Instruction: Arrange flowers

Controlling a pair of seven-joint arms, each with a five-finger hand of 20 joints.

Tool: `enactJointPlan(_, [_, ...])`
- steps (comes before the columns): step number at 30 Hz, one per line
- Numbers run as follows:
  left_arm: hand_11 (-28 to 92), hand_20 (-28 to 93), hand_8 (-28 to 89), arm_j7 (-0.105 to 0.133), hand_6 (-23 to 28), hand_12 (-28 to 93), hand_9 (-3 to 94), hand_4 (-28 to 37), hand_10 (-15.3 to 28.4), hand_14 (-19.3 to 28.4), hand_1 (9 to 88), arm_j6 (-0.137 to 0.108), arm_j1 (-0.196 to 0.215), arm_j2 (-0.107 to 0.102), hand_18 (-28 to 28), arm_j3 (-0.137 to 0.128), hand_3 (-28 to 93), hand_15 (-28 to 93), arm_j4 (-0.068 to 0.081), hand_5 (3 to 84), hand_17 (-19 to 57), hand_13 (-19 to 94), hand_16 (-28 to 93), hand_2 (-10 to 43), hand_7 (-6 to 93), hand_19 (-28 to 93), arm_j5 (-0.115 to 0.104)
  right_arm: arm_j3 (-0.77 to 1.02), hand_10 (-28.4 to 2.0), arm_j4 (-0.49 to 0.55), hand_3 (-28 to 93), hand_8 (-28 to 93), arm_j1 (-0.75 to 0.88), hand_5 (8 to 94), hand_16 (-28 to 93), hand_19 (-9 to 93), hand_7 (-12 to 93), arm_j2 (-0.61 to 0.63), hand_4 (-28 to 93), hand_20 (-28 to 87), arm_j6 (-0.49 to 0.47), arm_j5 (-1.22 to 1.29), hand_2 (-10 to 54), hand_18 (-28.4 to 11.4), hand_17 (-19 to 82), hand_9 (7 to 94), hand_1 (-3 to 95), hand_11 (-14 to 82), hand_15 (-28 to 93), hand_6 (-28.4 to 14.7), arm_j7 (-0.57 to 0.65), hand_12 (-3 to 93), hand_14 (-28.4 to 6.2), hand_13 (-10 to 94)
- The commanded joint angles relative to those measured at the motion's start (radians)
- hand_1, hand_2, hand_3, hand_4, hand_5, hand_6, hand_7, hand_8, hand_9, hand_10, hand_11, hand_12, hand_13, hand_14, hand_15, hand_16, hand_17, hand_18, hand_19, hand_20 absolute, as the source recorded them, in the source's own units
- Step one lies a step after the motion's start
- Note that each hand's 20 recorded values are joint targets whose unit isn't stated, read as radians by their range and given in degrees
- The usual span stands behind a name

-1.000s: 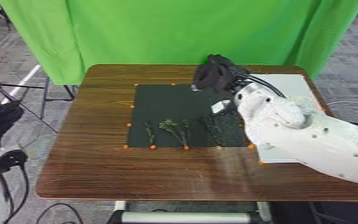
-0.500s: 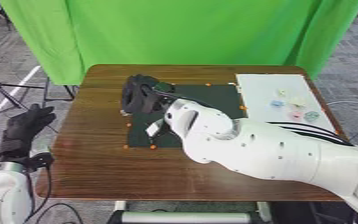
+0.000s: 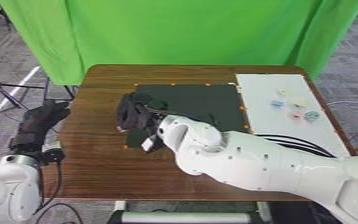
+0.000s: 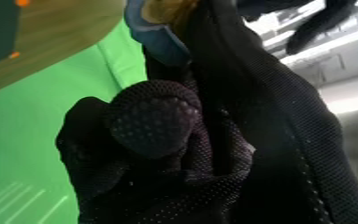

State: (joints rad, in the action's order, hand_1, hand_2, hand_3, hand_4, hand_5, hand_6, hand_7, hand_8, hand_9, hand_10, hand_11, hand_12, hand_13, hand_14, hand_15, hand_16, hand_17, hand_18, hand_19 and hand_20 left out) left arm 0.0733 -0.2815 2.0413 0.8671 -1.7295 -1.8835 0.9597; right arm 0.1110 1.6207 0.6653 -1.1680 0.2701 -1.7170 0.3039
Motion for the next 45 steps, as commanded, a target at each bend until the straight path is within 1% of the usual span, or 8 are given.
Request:
enactJointPlan(1, [21,12,-8,-0.008,6.2,7,49.6,-28.3,16.5,17.9,24.7,0.022,-0.005,0.009,12.2,0.012,60,17,-0.011,50.6,3.8,35,-5,32.2,14.4,19,0.007,-0.007,-9.7,-0.035,57,6,0.004,79.8,31,93,19,-0.037,-14,52,-0.013,-0.043,-9.5,-11.3,61,83.6,62.4,2.2,59,3.0,0.008,29.8,-1.9,89])
enactJointPlan(6, [22,12,-8,-0.009,6.2,7,50.0,-28.3,16.6,18.0,24.5,0.028,-0.013,0.014,12.4,0.027,60,18,-0.009,50.6,3.6,36,-5,32.1,14.5,20,0.008,-0.020,-9.4,-0.053,57,6,0.005,79.1,31,93,19,-0.041,-14,53,-0.033,-0.044,-9.5,-11.3,61,82.8,62.2,1.7,59,3.2,0.017,29.2,-1.9,89])
enactJointPlan(10, [22,12,-8,-0.014,6.2,7,50.0,-28.3,16.6,18.4,24.6,0.048,-0.019,0.019,12.4,0.038,60,18,-0.008,50.3,3.5,36,-5,30.2,14.5,20,0.026,-0.036,-9.2,-0.078,57,5,0.001,78.5,31,93,19,-0.047,-14,53,-0.016,-0.072,-9.5,-11.3,61,82.0,61.7,1.4,59,3.3,0.027,28.4,-1.8,89])
enactJointPlan(14, [22,12,-8,-0.016,6.1,7,49.9,-28.3,16.7,18.5,25.2,0.057,-0.020,0.019,12.5,0.040,60,19,-0.009,50.2,3.4,36,-5,29.1,14.5,20,0.035,-0.056,-9.1,-0.105,57,5,-0.013,78.1,31,93,18,-0.049,-14,53,0.000,-0.100,-9.5,-11.3,61,81.8,61.4,1.3,59,3.4,0.031,27.6,-1.8,89])
enactJointPlan(26, [22,12,-8,-0.008,6.2,7,50.0,-28.3,16.8,18.7,25.3,0.056,-0.021,0.022,12.5,0.041,60,19,-0.012,50.1,3.3,36,-5,27.4,14.4,20,0.029,-0.065,-8.9,-0.134,57,4,-0.022,77.3,30,93,18,-0.044,-14,53,0.006,-0.133,-9.5,-11.3,60,79.9,60.6,2.1,59,3.6,0.039,25.0,-1.9,88])
enactJointPlan(33, [22,12,-8,-0.014,6.2,7,50.0,-28.3,16.8,18.7,25.2,0.073,-0.033,0.023,12.6,0.047,60,19,-0.006,49.9,3.3,37,-5,24.3,14.6,20,0.031,-0.056,-8.5,-0.128,58,4,-0.024,75.3,30,93,17,-0.038,-14,52,-0.016,-0.129,-9.5,-11.2,60,77.4,59.2,3.6,59,3.6,0.046,23.0,-1.9,88])
enactJointPlan(38, [22,12,-8,-0.015,6.3,8,50.0,-28.3,16.9,18.8,25.0,0.079,-0.027,0.025,12.6,0.040,60,19,-0.008,49.8,3.2,37,-5,22.3,14.6,20,0.032,-0.040,-10.8,-0.118,58,7,-0.021,71.3,30,93,15,-0.030,-14,51,-0.053,-0.104,-9.5,-10.8,59,70.9,56.3,9.3,59,2.2,0.053,17.1,-2.0,87])
enactJointPlan(45, [23,12,-8,-0.014,6.3,8,50.1,-28.3,16.9,19.0,25.3,0.081,-0.028,0.026,12.7,0.040,60,20,-0.009,49.7,3.2,37,-5,21.2,14.6,20,0.034,-0.040,-11.2,-0.114,58,7,-0.025,68.0,29,93,16,-0.026,-14,51,-0.061,-0.106,-9.5,-10.9,58,67.2,54.5,9.5,59,2.7,0.047,16.0,-1.7,86])
